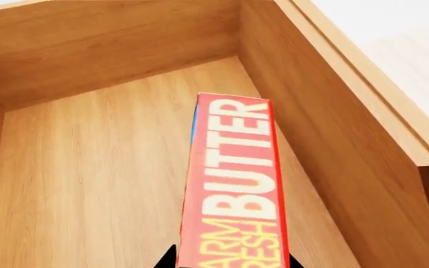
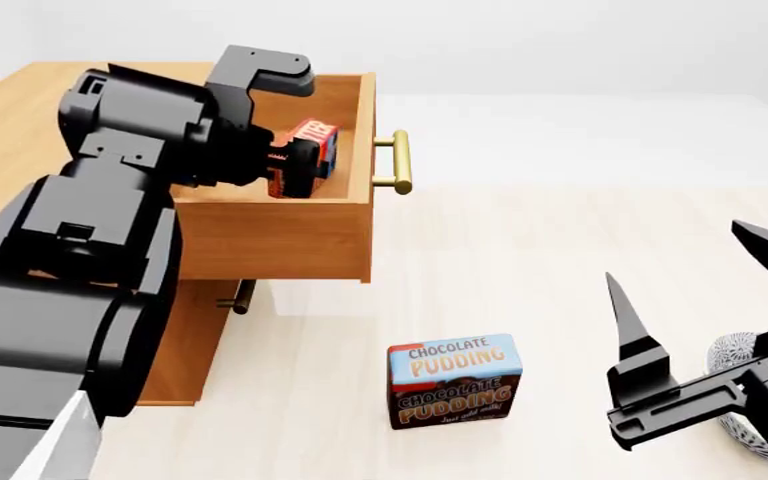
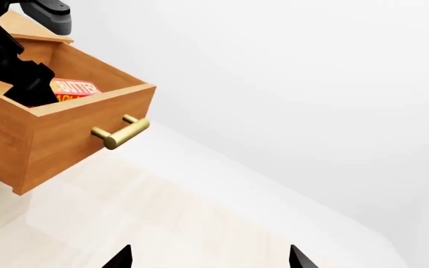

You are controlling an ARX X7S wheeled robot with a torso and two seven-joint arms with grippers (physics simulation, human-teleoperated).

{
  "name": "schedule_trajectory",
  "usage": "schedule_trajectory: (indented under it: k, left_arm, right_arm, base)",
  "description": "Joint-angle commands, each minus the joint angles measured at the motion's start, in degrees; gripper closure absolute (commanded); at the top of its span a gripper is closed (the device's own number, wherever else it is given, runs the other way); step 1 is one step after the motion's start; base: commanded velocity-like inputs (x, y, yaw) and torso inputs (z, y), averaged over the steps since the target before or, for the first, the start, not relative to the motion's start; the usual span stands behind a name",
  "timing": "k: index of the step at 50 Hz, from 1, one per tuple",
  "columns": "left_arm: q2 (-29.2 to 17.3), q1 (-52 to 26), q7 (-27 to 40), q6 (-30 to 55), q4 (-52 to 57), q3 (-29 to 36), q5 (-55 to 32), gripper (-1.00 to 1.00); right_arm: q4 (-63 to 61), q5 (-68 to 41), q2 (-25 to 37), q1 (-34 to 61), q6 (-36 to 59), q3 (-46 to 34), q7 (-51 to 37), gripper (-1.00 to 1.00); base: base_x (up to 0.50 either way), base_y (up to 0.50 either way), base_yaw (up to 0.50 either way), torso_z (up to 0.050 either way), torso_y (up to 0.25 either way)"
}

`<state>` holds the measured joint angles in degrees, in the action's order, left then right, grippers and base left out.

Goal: Put the butter at the back in the top drawer of the cabinet and close it.

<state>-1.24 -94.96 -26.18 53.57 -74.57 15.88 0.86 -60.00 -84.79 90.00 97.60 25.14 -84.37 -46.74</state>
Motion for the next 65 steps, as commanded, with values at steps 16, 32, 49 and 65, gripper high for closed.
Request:
schedule_trajectory:
  k: [16,32,49,65]
  left_arm:
    - [0.2,0.1,-1.3,3.6,-0.4,1.1,-1.3,1.0]
    - [0.1,-0.2,-2.6,4.4,-0.4,0.3,-1.4,-1.0]
    - [-0.4,-2.2,0.2,2.2,-0.4,-2.5,-1.7,-1.0]
    - [-0.6,-9.5,3.0,3.1,-0.4,-4.3,-1.7,-1.0]
  right_arm:
    - [0.0,0.7,0.0,-1.2,-0.7,-0.1,-0.3,-1.0]
    - [0.0,0.1,0.0,-1.2,-0.6,0.5,-0.7,-1.0]
    - [0.0,-0.8,0.0,-0.9,-0.2,1.4,-0.8,-1.0]
    - [0.0,-1.7,0.0,-0.5,0.1,2.5,-0.9,-1.0]
  base:
    - [0.0,0.0,0.0,0.0,0.0]
    - [0.0,0.0,0.0,0.0,0.0]
    - [0.0,0.0,0.0,0.0,0.0]
    - [0.0,0.0,0.0,0.0,0.0]
